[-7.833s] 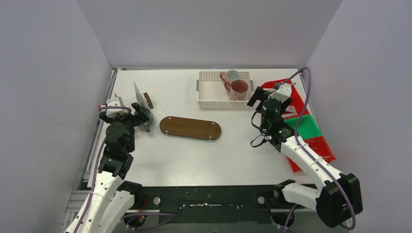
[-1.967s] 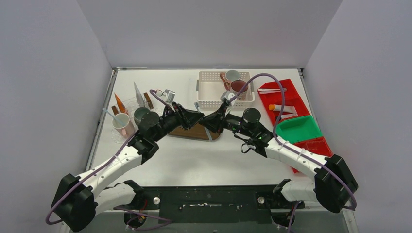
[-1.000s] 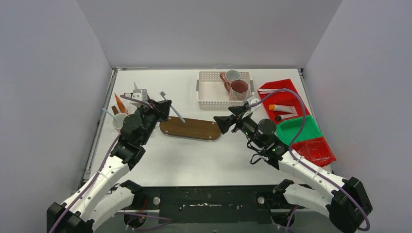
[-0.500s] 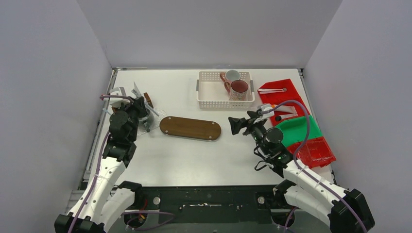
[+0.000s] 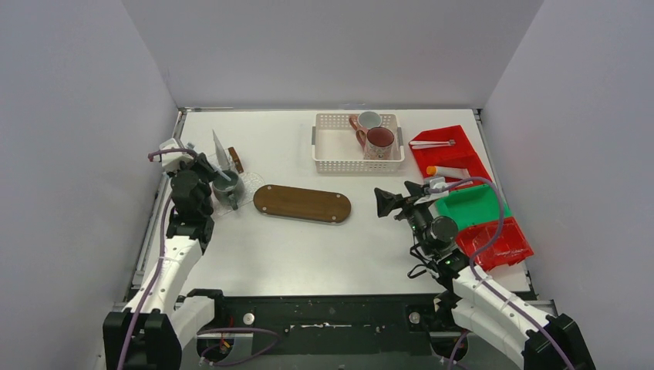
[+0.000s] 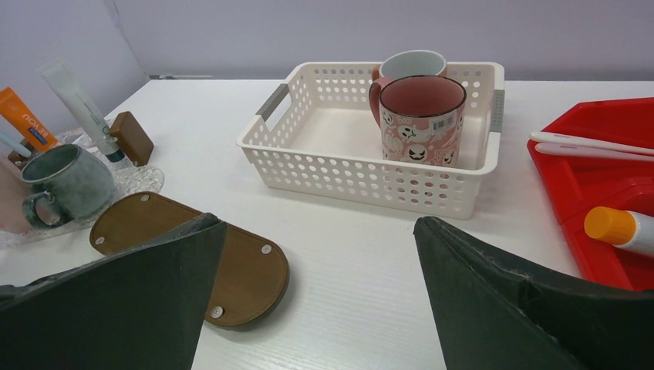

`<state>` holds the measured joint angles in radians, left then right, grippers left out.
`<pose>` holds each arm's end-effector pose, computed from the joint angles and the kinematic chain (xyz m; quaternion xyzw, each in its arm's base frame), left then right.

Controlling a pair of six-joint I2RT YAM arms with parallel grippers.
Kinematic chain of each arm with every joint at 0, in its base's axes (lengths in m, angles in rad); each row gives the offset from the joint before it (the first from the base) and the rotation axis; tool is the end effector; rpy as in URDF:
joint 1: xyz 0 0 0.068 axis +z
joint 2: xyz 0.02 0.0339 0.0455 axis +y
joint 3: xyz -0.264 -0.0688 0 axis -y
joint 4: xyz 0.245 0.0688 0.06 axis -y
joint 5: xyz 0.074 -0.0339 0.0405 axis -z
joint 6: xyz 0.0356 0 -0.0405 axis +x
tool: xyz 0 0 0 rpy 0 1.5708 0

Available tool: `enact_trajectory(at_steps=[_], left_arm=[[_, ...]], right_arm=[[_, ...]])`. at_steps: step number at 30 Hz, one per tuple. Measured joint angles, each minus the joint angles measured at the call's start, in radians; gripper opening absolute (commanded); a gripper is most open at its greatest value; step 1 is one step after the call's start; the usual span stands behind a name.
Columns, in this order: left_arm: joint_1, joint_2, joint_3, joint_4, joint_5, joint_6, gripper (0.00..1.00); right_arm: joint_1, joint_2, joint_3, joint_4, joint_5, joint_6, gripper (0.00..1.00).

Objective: Prepare toiletry sets of a toothbrush and toothpaste on the tray
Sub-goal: Place the toothbrush in the cup.

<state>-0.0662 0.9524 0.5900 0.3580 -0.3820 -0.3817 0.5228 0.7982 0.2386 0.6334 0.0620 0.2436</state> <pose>0.2247 -0.0016 0.2974 -0.2416 0.6661 -0.0227 0.7053 0.1609 0.0902 0.2314 -0.0722 0.6768 0.2543 0.6871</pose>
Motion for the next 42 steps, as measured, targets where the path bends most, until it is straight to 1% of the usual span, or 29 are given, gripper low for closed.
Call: enact_trajectory(at_steps=[5, 12, 20, 25, 26, 28, 33, 37, 42], left_arm=[[0.032, 0.108, -0.025, 0.097, -0.011, 0.005, 0.00], [0.054, 0.226, -0.045, 0.200, 0.006, 0.021, 0.00], [0.055, 0.307, -0.045, 0.249, 0.037, 0.032, 0.00], [0.055, 0.375, -0.045, 0.249, 0.058, 0.036, 0.00], [0.055, 0.389, -0.045, 0.245, 0.062, 0.036, 0.02], [0.055, 0.403, -0.045, 0.236, 0.068, 0.036, 0.12], [0.052, 0.406, -0.030, 0.173, 0.067, 0.037, 0.31], [0.038, 0.390, -0.003, 0.115, 0.053, 0.038, 0.43], [0.009, 0.304, 0.009, 0.034, 0.020, 0.047, 0.56]], right_arm=[[-0.005, -0.047, -0.027, 0.018, 0.020, 0.000, 1.00], [-0.007, -0.064, -0.035, 0.032, 0.029, 0.000, 1.00], [-0.013, -0.063, -0.039, 0.046, 0.029, 0.002, 1.00], [-0.013, -0.064, -0.042, 0.047, 0.029, 0.003, 1.00], [-0.014, -0.065, -0.043, 0.047, 0.029, 0.003, 1.00], [-0.014, -0.068, -0.043, 0.047, 0.029, 0.003, 1.00], [-0.014, -0.074, -0.043, 0.047, 0.030, 0.003, 1.00], [-0.014, -0.074, -0.043, 0.046, 0.036, 0.003, 1.00], [-0.018, -0.076, -0.043, 0.035, 0.042, 0.002, 1.00]])
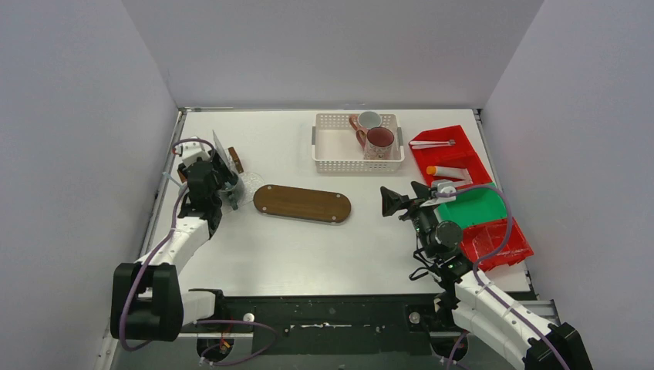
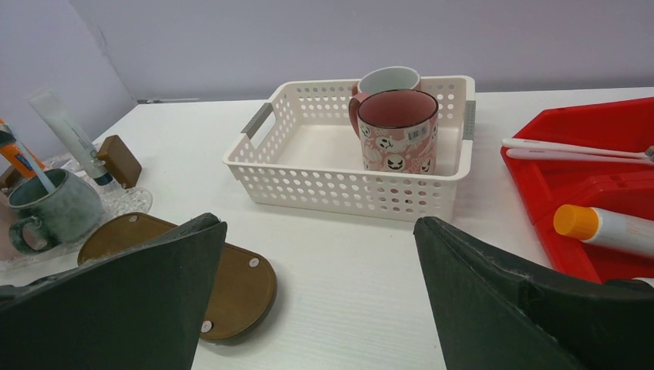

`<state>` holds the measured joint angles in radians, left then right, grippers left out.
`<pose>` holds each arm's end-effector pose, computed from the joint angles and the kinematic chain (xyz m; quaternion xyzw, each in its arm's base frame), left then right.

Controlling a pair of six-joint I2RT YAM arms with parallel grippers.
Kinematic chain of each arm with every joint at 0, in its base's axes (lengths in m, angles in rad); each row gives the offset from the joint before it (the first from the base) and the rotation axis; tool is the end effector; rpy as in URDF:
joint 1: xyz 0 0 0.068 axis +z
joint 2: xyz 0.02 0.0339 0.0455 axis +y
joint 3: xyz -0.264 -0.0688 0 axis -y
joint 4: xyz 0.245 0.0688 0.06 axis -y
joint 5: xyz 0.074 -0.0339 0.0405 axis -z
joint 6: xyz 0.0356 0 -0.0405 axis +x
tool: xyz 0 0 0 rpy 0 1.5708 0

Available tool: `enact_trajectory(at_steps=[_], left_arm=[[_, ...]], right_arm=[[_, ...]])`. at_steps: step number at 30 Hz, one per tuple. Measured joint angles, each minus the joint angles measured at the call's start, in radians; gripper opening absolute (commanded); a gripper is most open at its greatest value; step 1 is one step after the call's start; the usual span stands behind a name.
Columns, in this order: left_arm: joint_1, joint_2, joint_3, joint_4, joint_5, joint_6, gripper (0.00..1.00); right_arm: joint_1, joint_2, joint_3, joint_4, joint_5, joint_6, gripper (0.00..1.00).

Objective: Prepare toiletry sets of a toothbrush and toothpaste on the tray
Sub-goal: Place the toothbrush in the cup.

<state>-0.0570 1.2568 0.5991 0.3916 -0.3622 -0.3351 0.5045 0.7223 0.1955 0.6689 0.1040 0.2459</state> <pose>0.2728 -0.0029 0.2341 -0.2166 0.7590 0.0241 0.6136 0.1525 0.0800 0.2322 -0.0454 0.6538 0.2448 0.7145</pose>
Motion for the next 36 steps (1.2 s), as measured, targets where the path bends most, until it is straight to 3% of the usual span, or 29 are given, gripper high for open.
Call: enact_trajectory(at_steps=[15, 26, 36], left_arm=[[-0.109, -0.193, 0.087, -0.153, -0.051, 0.060, 0.96], [-0.208, -0.302, 0.117, -0.255, -0.003, 0.134, 0.97], [-0.284, -0.325, 0.117, -0.265, 0.051, 0.148, 0.97]], right_arm=[[-0.001, 0.018, 0.140, -0.242, 0.031, 0.003, 1.00], [-0.002, 0.154, 0.331, -0.488, 0.076, 0.051, 1.00], [-0.033, 0.411, 0.618, -0.650, 0.138, 0.085, 0.99]])
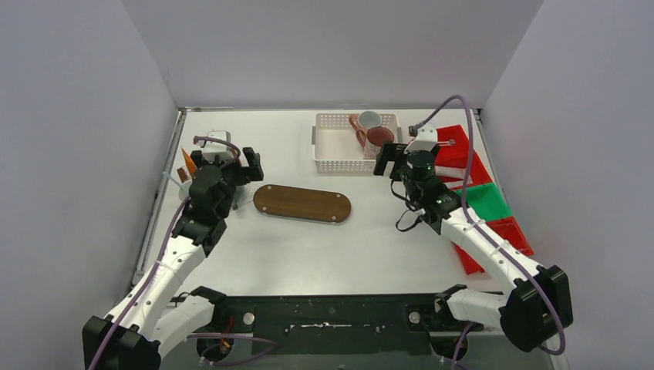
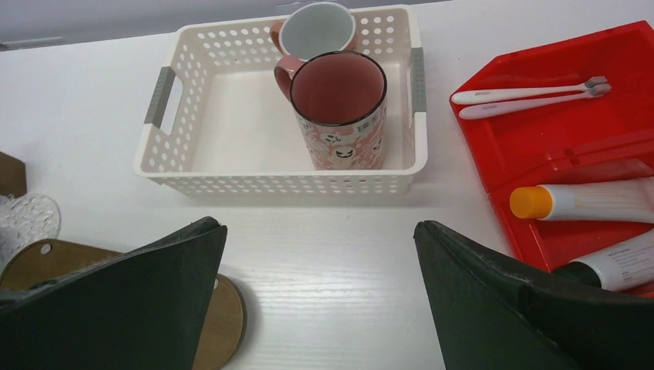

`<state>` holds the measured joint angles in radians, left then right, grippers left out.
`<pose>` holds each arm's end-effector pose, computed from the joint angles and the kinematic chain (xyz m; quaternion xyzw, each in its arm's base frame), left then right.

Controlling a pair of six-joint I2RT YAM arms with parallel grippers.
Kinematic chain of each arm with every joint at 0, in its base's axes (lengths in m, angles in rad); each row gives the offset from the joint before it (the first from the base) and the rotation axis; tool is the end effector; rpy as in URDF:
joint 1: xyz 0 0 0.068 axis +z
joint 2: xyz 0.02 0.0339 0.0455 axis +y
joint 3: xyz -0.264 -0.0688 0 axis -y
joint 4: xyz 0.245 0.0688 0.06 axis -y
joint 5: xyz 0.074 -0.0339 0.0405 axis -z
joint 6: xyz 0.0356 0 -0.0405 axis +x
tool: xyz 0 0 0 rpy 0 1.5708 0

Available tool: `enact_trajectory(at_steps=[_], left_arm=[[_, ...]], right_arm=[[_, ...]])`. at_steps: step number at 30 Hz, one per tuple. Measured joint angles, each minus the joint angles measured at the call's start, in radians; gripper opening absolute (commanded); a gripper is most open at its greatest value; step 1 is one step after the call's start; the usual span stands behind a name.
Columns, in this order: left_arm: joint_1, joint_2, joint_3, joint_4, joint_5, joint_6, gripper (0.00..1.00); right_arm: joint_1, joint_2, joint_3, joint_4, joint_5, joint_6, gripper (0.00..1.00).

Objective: Prepare toiletry sets of a toothbrush and toothpaste on the tray
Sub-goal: Place the toothbrush in the cup.

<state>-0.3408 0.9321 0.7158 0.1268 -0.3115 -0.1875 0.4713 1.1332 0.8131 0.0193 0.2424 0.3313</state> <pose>0.2131 -0.0640 0.3218 -0.0485 0.7350 -0.0635 0.6734 0.2384 0.1119 0.3003 0.0156 0.8022 0.1404 0.5801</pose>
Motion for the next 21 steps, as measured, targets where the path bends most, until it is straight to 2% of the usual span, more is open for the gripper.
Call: enact_trajectory(at_steps=[11, 21], left_arm=[[-0.074, 0.000, 0.000, 0.000, 0.033, -0.007, 0.98], [-0.111, 0.004, 0.000, 0.001, 0.059, -0.011, 0.97]], right_arm=[[-0.081, 0.312, 0.250, -0.105, 0.011, 0.109, 0.89], [-0.134, 0.556, 0.443, -0.180, 0.016, 0.228, 0.71]])
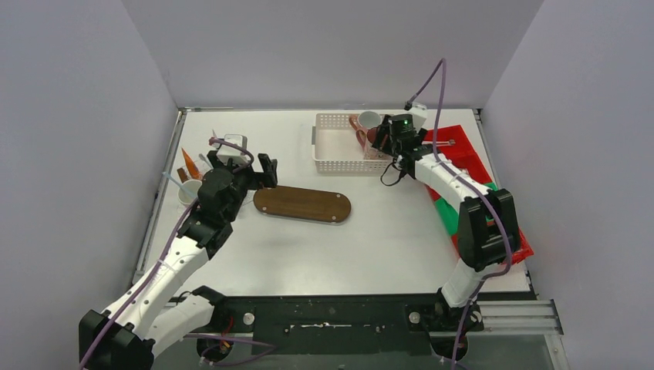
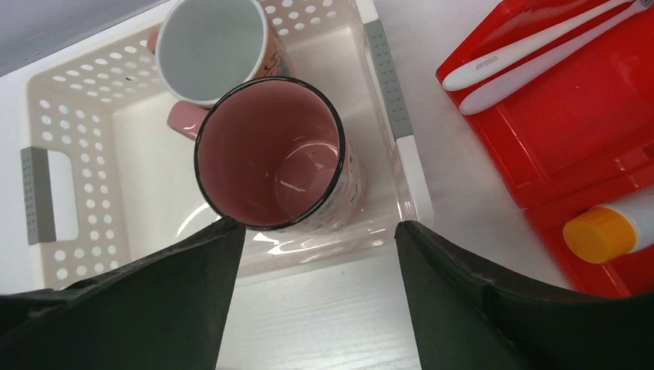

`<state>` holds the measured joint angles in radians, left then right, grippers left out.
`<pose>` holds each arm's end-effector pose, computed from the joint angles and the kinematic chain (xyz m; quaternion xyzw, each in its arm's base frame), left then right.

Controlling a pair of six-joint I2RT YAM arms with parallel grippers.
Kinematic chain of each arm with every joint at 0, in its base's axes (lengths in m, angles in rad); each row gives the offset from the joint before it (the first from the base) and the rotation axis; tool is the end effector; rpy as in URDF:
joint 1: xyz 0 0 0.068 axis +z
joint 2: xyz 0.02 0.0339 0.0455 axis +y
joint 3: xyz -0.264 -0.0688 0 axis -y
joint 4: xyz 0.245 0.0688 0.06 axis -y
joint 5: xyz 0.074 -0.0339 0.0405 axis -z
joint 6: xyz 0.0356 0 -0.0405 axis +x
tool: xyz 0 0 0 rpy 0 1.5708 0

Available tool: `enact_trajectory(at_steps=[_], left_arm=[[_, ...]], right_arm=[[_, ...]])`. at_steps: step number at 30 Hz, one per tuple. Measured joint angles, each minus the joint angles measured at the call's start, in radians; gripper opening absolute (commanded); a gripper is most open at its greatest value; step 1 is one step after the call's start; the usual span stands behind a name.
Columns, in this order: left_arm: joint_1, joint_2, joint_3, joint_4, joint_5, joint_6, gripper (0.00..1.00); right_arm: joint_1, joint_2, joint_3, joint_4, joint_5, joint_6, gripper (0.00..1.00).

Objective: Prepare toiletry sets of a toothbrush and toothpaste on the tray
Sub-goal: Place the toothbrush in the cup, then pick up the cup from the storage box.

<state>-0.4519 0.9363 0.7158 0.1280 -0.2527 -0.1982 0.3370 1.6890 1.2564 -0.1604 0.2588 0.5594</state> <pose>0.2051 -0.0897 0.3211 0.0085 0.7380 -0.1252 0.6630 0.3698 0.1199 0.2668 0.1574 0.8633 0.0992 0.4691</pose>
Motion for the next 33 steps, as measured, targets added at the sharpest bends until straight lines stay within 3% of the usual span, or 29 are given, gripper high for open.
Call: enact_trajectory(at_steps=[13, 17, 25, 29, 33], left_arm=[[-0.016, 0.007, 0.000, 0.003, 0.006, 0.000, 0.97], [-0.018, 0.007, 0.000, 0.003, 0.007, 0.000, 0.97], [-0.019, 0.007, 0.000, 0.003, 0.008, 0.000, 0.97], [-0.019, 0.007, 0.000, 0.003, 0.014, 0.000, 0.97], [-0.019, 0.007, 0.000, 0.003, 0.021, 0.001, 0.97]], right_arm=[[-0.021, 0.211, 0.175, -0.058, 0.010, 0.056, 0.60], [-0.024, 0.241, 0.198, -0.069, 0.010, 0.057, 0.47], [-0.037, 0.258, 0.235, -0.114, 0.013, 0.057, 0.08], [-0.037, 0.258, 0.252, -0.163, 0.022, 0.035, 0.00], [-0.042, 0.258, 0.266, -0.192, 0.022, 0.012, 0.00]])
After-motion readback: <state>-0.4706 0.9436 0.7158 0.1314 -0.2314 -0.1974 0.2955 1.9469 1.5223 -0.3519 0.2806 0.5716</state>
